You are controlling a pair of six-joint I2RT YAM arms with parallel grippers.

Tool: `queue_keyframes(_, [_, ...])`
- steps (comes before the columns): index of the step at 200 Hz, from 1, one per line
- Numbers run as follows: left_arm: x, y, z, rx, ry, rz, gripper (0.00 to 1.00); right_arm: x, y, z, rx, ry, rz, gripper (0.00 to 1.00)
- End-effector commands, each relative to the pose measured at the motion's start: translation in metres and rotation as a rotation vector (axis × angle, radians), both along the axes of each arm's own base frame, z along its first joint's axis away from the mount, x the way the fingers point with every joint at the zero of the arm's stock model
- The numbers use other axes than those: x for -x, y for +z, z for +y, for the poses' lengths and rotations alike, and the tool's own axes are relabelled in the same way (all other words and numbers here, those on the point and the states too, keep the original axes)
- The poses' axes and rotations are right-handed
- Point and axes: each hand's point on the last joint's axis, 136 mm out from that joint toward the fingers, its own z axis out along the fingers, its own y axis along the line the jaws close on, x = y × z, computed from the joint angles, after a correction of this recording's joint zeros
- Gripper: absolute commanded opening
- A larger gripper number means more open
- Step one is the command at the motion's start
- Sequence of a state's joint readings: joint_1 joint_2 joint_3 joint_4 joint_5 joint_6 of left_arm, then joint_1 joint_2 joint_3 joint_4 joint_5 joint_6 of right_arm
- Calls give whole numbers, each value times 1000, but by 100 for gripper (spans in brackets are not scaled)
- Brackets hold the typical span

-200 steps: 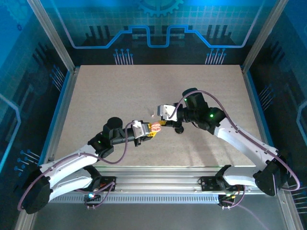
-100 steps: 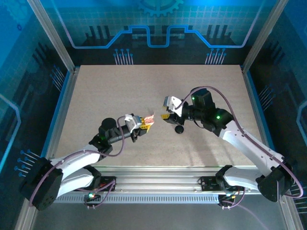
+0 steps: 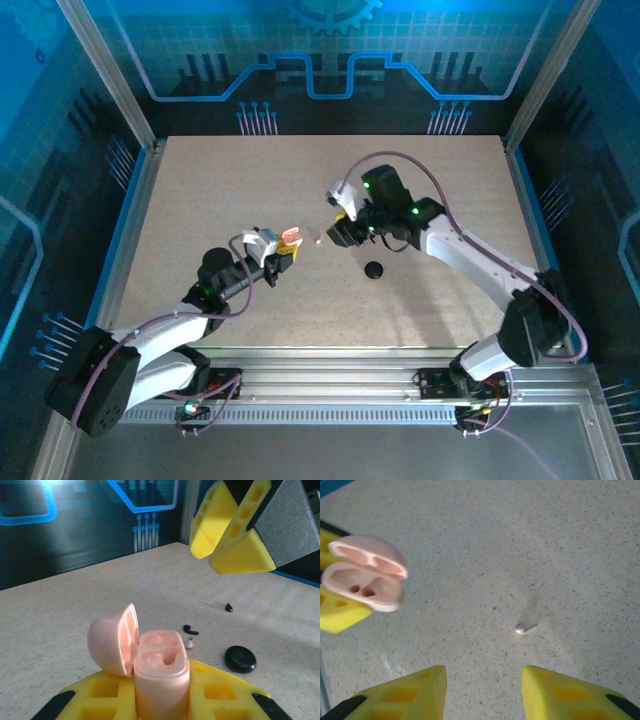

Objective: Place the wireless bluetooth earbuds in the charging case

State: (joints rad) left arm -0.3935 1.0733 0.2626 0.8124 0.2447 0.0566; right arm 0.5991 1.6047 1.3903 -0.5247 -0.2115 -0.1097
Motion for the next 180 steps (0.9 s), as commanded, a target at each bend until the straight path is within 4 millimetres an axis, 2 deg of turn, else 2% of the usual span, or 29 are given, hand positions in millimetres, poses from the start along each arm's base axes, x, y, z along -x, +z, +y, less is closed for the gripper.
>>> queue_keyframes(1, [-8, 6, 26, 34, 117, -3, 18, -4, -17, -5, 69, -13, 70, 45])
queue_keyframes(31, [-9, 5, 43, 54, 148, 16, 18, -8, -26, 11, 121, 230, -45, 46])
queue_keyframes(59, [-11, 4, 53, 52, 180, 20, 17, -6, -44, 15, 194, 500, -172, 47])
queue_keyframes(98, [-14, 2, 61, 48, 207, 28, 16, -17, -72, 17, 223, 787, -306, 48])
queue_keyframes(144, [-18, -3, 66, 35, 225, 34, 16, -41, -106, 23, 311, 990, -342, 48])
queue_keyframes(180, [-19, -3, 70, 25, 239, 28, 16, -49, -128, 21, 367, 1084, -312, 48])
